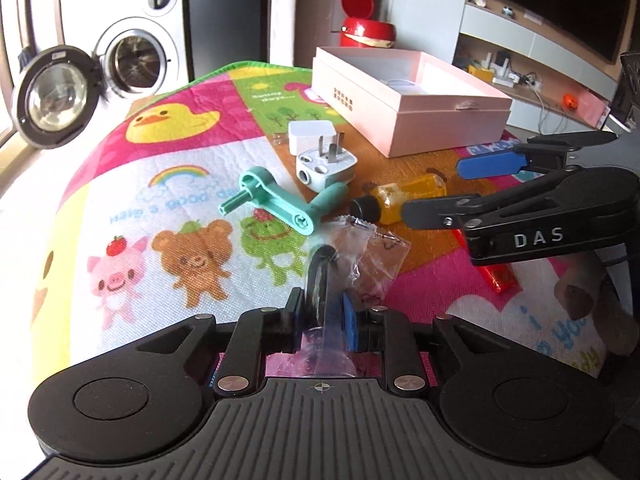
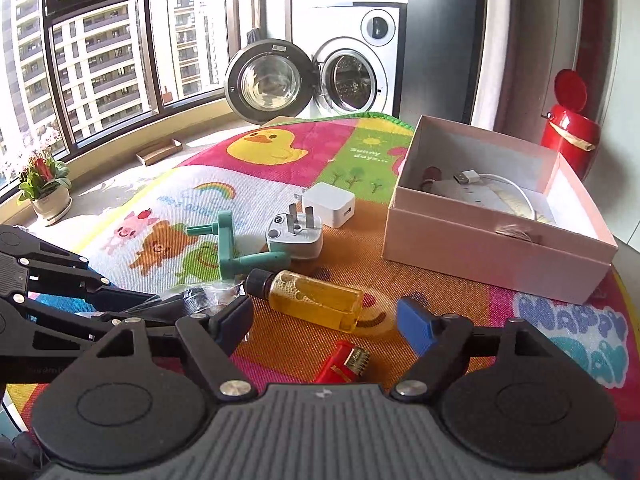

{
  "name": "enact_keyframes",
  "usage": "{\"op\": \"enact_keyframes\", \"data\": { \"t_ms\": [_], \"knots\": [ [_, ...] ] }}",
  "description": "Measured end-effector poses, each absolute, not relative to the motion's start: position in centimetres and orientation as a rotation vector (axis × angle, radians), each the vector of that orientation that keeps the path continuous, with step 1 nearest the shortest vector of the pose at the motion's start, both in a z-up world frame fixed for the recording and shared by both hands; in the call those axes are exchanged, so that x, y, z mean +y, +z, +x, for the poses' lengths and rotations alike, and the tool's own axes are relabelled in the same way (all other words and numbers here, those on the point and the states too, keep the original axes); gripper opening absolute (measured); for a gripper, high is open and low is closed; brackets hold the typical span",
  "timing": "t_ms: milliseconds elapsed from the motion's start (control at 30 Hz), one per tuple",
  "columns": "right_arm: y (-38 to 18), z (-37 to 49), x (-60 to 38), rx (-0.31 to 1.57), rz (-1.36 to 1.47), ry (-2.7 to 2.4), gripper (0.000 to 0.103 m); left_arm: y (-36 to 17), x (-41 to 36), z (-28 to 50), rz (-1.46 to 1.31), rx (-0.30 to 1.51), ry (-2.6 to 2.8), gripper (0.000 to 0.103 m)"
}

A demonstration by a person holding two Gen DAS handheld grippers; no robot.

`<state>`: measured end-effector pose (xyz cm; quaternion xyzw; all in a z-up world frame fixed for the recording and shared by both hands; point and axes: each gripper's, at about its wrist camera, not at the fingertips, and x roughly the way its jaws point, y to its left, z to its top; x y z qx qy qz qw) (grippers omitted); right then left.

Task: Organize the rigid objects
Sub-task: 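Move the right gripper toward the orange bottle on the mat, then grasp and lift the orange bottle with right while left holds the clear bag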

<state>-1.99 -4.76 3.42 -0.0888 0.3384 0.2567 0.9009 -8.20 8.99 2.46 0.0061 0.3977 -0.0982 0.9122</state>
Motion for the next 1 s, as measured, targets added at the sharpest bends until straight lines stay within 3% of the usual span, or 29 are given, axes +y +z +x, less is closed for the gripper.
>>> {"op": "enact_keyframes", "data": {
  "t_ms": [400,500,533,567,733,1000],
  "knots": [
    [1.5,0.4,-1.7,0.775,-0.201,0.424,0.078,1.8,9.3,-9.0,0.012,0.766,-0.207,0.024],
    [1.5,0.4,-3.1,0.786,-0.173,0.458,0.056,1.8,9.0,-9.1,0.000,0.752,-0.202,0.024],
    [1.8,0.2,-3.7,0.784,-0.176,0.481,0.037,1.8,8.9,-9.1,-0.007,0.749,-0.206,0.024],
    [2.2,0.0,-4.4,0.778,-0.178,0.495,0.028,1.8,8.6,-9.1,-0.012,0.747,-0.220,0.024],
    [3.9,-1.1,-8.8,0.738,-0.174,0.515,0.027,2.3,6.6,-9.5,0.029,0.726,-0.299,0.024],
    [8.9,-2.3,-16.8,0.619,-0.103,0.443,0.027,7.7,4.4,-9.5,0.023,0.612,-0.428,0.023]
  ]
}}
